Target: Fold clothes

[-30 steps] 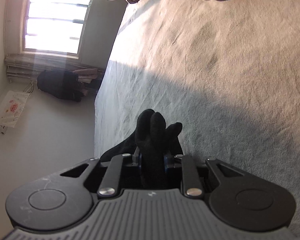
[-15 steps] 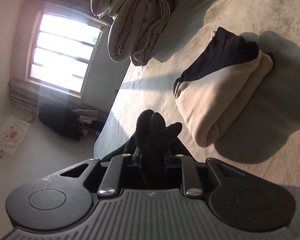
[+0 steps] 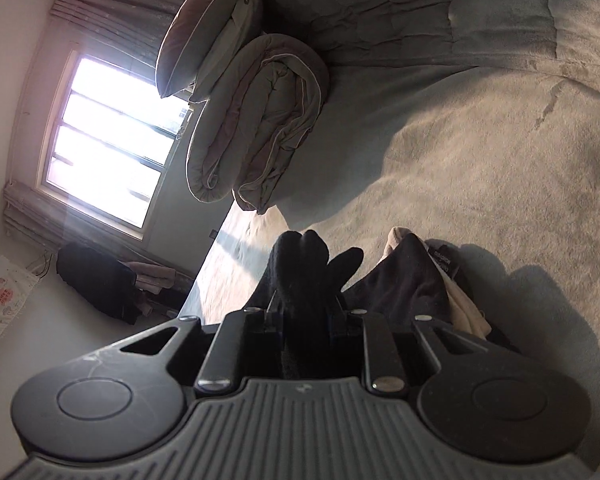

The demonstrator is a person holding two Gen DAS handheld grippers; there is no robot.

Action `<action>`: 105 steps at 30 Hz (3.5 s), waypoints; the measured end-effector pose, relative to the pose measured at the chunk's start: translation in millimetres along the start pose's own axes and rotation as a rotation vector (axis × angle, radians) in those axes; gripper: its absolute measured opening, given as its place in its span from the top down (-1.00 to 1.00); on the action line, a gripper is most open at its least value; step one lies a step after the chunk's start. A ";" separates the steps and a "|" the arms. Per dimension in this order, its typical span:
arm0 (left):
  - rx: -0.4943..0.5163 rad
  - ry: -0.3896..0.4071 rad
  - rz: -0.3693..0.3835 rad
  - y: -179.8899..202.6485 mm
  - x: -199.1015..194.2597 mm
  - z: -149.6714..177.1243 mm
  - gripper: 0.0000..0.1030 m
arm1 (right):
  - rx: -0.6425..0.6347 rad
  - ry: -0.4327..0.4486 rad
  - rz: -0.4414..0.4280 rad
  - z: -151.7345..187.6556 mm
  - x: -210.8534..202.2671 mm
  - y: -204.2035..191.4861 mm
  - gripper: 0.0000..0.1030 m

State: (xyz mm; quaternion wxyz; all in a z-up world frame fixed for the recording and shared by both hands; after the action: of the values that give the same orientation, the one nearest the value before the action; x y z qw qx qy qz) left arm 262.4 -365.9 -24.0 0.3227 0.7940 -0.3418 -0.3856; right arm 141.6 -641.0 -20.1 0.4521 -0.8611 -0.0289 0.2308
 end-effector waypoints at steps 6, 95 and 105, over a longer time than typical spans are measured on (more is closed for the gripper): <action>0.065 0.055 -0.129 -20.6 9.2 6.9 0.32 | -0.103 0.030 0.128 10.0 19.0 13.6 0.34; 0.195 0.029 -0.767 -135.6 -361.8 140.8 -0.98 | -0.748 -0.162 0.197 365.9 -35.9 -210.5 -0.38; 0.193 0.086 -0.795 -141.7 -376.9 128.7 -0.99 | -0.742 -0.178 0.197 371.3 -33.3 -212.2 -0.40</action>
State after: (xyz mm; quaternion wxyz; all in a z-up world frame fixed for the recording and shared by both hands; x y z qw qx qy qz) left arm 20.2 -20.4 -49.9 0.0865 0.9062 -0.0290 -0.4128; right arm -11.7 -240.3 -19.6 0.0816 -0.9413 -0.0665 0.3207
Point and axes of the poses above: each gripper's, at about its wrist camera, not at the fingertips, and x roughly the way its jaws point, y to its right, z to its underside, the point moved 2 cm from there along x, roughly the way its jaws point, and after that the axes turned 6 degrees about -x, right-handed, at the moved point
